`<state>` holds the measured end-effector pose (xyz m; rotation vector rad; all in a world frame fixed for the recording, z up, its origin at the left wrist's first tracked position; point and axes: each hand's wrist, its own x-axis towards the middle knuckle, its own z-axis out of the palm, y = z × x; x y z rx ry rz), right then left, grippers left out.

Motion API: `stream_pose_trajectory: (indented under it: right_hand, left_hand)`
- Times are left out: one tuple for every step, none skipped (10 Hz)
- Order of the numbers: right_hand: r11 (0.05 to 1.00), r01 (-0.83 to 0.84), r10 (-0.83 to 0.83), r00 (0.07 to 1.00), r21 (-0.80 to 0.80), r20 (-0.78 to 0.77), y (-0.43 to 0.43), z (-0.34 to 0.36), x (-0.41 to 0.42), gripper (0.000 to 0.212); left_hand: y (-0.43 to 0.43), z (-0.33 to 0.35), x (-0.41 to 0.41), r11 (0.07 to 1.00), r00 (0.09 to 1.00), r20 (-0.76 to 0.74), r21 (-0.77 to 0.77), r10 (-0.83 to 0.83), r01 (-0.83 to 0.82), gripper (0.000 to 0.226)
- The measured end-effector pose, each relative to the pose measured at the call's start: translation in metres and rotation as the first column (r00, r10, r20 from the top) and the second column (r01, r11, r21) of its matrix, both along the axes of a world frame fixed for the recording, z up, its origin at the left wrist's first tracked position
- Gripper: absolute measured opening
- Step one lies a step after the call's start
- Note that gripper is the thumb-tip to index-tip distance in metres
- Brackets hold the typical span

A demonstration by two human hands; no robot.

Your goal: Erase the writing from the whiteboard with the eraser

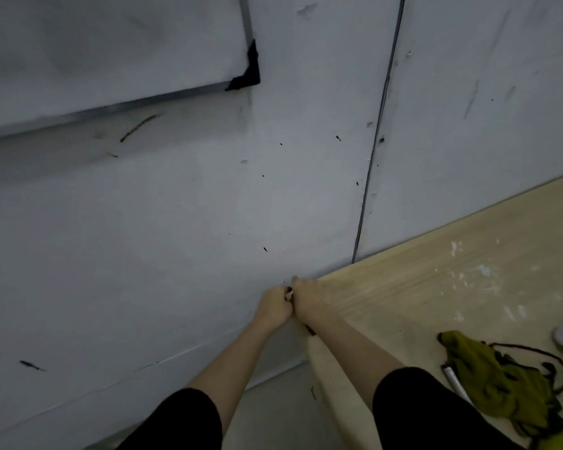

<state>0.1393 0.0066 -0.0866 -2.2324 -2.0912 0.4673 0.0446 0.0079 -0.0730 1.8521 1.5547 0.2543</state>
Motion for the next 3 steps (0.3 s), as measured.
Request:
stream_pose_trajectory:
  right_hand:
    - [0.990, -0.059, 0.057, 0.998, 0.127, 0.018, 0.005, 0.047, -0.006, 0.024]
    - [0.964, -0.060, 0.073, 0.996, 0.258, -0.043, 0.005, 0.101, -0.019, 0.022]
    - [0.899, -0.044, 0.091, 0.992, 0.435, -0.088, 0.003, 0.159, -0.039, 0.025]
  left_hand:
    - [0.009, 0.039, -0.011, 0.992, 1.000, 0.021, 0.126, -0.011, 0.008, 0.025]
    - [0.015, 0.085, -0.032, 0.952, 0.999, 0.040, 0.306, 0.015, -0.027, 0.035]
    - [0.015, 0.135, -0.057, 0.823, 0.994, 0.098, 0.561, 0.042, -0.090, 0.031]
